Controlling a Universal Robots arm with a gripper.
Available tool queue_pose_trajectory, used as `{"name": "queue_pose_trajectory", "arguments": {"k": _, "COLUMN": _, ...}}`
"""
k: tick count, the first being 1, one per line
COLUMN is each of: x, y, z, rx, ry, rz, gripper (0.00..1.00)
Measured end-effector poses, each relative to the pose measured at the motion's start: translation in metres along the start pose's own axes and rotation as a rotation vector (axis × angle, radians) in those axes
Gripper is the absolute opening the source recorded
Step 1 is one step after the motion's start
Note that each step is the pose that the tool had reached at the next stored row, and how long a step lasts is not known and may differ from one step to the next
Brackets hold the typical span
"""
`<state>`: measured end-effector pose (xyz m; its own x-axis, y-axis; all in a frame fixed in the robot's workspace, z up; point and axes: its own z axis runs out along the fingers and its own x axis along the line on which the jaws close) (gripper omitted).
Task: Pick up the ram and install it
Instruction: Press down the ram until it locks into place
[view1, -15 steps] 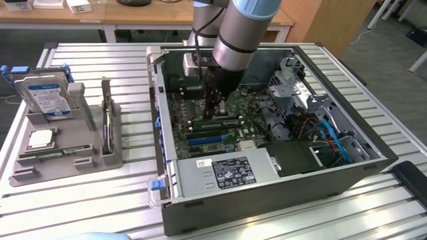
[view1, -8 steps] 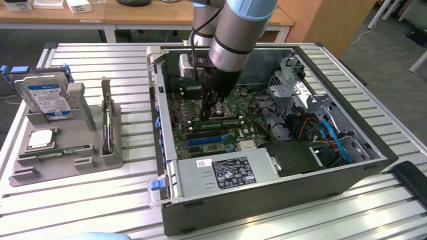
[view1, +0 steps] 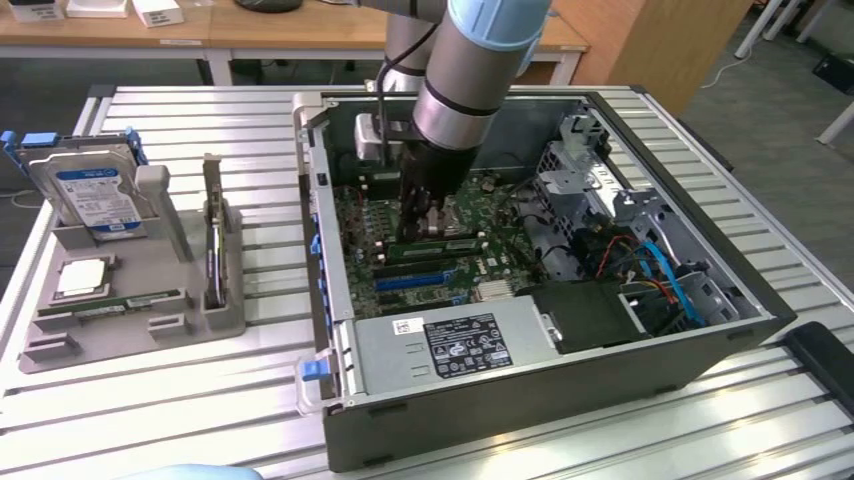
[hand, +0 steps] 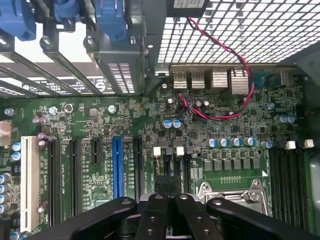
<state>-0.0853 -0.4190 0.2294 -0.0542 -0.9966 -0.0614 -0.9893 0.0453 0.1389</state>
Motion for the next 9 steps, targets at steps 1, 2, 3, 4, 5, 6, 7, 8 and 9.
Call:
{"name": "queue_pose_trajectory", "arguments": {"k": 1, "x": 0.0001, "y": 0.0001, "z": 0.0006, "rx": 0.0001, "ry": -0.0001, "rz": 0.001, "gripper": 0.10}}
{"name": "queue_pose_trajectory", "arguments": {"k": 2, "x": 0.0001, "y": 0.0001, "z": 0.0011, "rx": 0.0001, "ry": -0.0002, "rz": 0.002, "gripper": 0.10}}
{"name": "queue_pose_trajectory", "arguments": {"k": 3, "x": 0.0002, "y": 0.0001, "z": 0.0016, "rx": 0.0001, "ry": -0.0004, "rz": 0.004, "gripper": 0.10}}
{"name": "queue_pose_trajectory", "arguments": {"k": 4, "x": 0.0003, "y": 0.0001, "z": 0.0020, "rx": 0.0001, "ry": -0.0004, "rz": 0.005, "gripper": 0.10}}
{"name": "queue_pose_trajectory", "arguments": {"k": 5, "x": 0.0004, "y": 0.0001, "z": 0.0025, "rx": 0.0002, "ry": -0.0007, "rz": 0.006, "gripper": 0.10}}
{"name": "queue_pose_trajectory", "arguments": {"k": 6, "x": 0.0005, "y": 0.0000, "z": 0.0030, "rx": 0.0003, "ry": -0.0010, "rz": 0.008, "gripper": 0.10}}
{"name": "queue_pose_trajectory", "arguments": {"k": 7, "x": 0.0006, "y": 0.0000, "z": 0.0033, "rx": 0.0003, "ry": -0.0011, "rz": 0.009, "gripper": 0.10}}
{"name": "queue_pose_trajectory", "arguments": {"k": 8, "x": 0.0008, "y": 0.0000, "z": 0.0036, "rx": 0.0002, "ry": -0.0012, "rz": 0.010, "gripper": 0.10}}
{"name": "queue_pose_trajectory", "arguments": {"k": 9, "x": 0.0009, "y": -0.0001, "z": 0.0038, "rx": 0.0002, "ry": -0.0014, "rz": 0.011, "gripper": 0.10}}
